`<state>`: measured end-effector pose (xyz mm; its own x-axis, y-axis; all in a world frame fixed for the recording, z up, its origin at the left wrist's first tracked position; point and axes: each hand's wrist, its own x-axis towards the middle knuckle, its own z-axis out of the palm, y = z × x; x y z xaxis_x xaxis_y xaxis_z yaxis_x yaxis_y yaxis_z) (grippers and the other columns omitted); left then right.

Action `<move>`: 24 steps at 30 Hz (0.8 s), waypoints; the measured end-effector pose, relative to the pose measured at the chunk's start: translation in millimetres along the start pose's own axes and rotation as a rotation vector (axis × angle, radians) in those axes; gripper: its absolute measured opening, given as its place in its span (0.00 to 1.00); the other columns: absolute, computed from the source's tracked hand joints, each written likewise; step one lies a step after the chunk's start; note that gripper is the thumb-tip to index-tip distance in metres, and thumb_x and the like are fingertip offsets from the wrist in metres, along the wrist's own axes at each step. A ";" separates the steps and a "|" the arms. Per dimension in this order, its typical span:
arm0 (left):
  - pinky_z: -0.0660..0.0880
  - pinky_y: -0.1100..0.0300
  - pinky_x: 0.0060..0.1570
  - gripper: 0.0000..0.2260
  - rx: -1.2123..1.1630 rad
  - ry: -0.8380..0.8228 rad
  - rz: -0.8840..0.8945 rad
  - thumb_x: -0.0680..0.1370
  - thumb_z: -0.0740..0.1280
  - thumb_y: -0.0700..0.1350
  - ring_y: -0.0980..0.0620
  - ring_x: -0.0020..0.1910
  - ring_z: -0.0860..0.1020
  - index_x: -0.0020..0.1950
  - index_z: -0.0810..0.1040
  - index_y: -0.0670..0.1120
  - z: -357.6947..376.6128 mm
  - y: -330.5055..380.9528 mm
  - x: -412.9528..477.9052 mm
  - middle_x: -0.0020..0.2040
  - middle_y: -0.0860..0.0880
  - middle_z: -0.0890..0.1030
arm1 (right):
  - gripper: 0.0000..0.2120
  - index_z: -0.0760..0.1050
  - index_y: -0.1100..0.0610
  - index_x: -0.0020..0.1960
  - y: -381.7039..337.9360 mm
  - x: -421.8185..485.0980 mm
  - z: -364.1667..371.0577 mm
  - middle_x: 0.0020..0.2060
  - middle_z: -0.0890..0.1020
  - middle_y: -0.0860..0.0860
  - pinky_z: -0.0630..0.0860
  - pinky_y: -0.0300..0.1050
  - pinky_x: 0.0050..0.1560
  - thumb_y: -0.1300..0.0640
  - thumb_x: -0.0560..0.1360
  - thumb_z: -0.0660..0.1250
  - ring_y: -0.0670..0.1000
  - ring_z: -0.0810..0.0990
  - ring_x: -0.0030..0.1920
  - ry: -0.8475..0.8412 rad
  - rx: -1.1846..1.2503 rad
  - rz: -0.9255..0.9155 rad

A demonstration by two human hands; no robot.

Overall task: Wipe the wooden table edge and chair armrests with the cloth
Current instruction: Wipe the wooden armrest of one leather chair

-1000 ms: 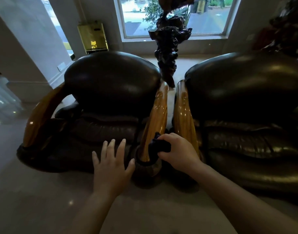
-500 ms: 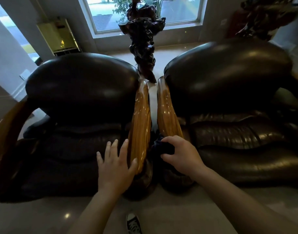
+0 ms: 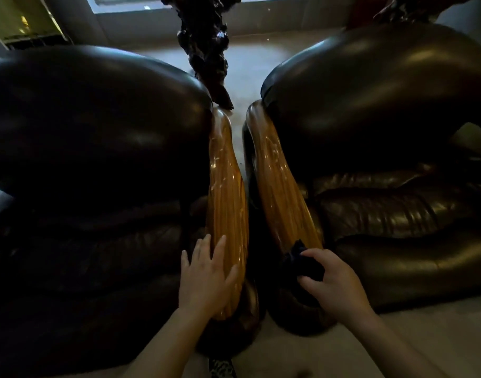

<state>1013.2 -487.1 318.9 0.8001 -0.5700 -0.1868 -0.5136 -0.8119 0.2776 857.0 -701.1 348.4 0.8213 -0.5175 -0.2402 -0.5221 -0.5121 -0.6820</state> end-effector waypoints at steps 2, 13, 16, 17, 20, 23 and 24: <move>0.48 0.42 0.76 0.33 0.001 -0.038 0.018 0.76 0.47 0.66 0.48 0.79 0.49 0.79 0.47 0.56 21.6 -8.4 18.5 0.80 0.46 0.52 | 0.21 0.74 0.39 0.60 14.4 19.7 10.2 0.52 0.76 0.38 0.78 0.39 0.47 0.54 0.71 0.74 0.40 0.77 0.50 -0.002 0.002 0.046; 0.51 0.44 0.76 0.30 0.012 0.126 0.152 0.78 0.58 0.59 0.50 0.79 0.46 0.78 0.56 0.51 130.5 -17.1 139.2 0.79 0.46 0.53 | 0.19 0.73 0.45 0.61 106.7 147.5 55.0 0.55 0.73 0.40 0.72 0.35 0.46 0.52 0.72 0.73 0.41 0.75 0.52 0.230 0.003 0.063; 0.50 0.46 0.76 0.30 -0.016 0.155 0.124 0.79 0.58 0.58 0.49 0.79 0.47 0.78 0.57 0.49 154.7 -15.1 158.9 0.79 0.45 0.54 | 0.23 0.72 0.44 0.66 123.8 162.8 71.5 0.68 0.68 0.43 0.70 0.44 0.64 0.50 0.72 0.73 0.48 0.69 0.68 0.160 -0.219 -0.020; 0.49 0.45 0.77 0.30 -0.004 0.168 0.120 0.78 0.57 0.58 0.48 0.79 0.47 0.78 0.57 0.48 162.2 -16.1 162.1 0.79 0.44 0.54 | 0.26 0.70 0.42 0.69 130.9 165.6 77.5 0.74 0.64 0.45 0.64 0.52 0.71 0.48 0.72 0.72 0.52 0.63 0.74 0.118 -0.356 -0.083; 0.48 0.45 0.77 0.32 0.008 0.221 0.140 0.77 0.57 0.58 0.47 0.79 0.49 0.79 0.56 0.47 178.8 -22.5 164.5 0.80 0.46 0.53 | 0.30 0.62 0.38 0.75 151.2 176.2 86.2 0.80 0.52 0.48 0.52 0.62 0.75 0.38 0.75 0.64 0.56 0.49 0.79 0.069 -0.565 -0.310; 0.48 0.43 0.77 0.33 -0.015 0.272 0.079 0.76 0.58 0.57 0.47 0.79 0.51 0.79 0.55 0.48 182.7 -26.0 164.6 0.80 0.47 0.54 | 0.29 0.62 0.42 0.76 159.2 201.5 86.2 0.80 0.53 0.49 0.57 0.65 0.74 0.35 0.77 0.57 0.58 0.50 0.79 0.096 -0.577 -0.443; 0.48 0.43 0.76 0.33 -0.020 0.281 0.054 0.76 0.58 0.57 0.47 0.79 0.51 0.79 0.55 0.48 182.0 -25.5 163.9 0.80 0.47 0.54 | 0.29 0.62 0.44 0.76 156.0 212.6 86.4 0.80 0.54 0.50 0.59 0.66 0.73 0.36 0.78 0.57 0.57 0.51 0.79 0.123 -0.551 -0.448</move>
<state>1101.1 -582.8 109.6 0.8276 -0.5529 0.0970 -0.5541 -0.7769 0.2989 970.0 -831.8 131.2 0.9689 -0.2332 0.0830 -0.2075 -0.9480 -0.2414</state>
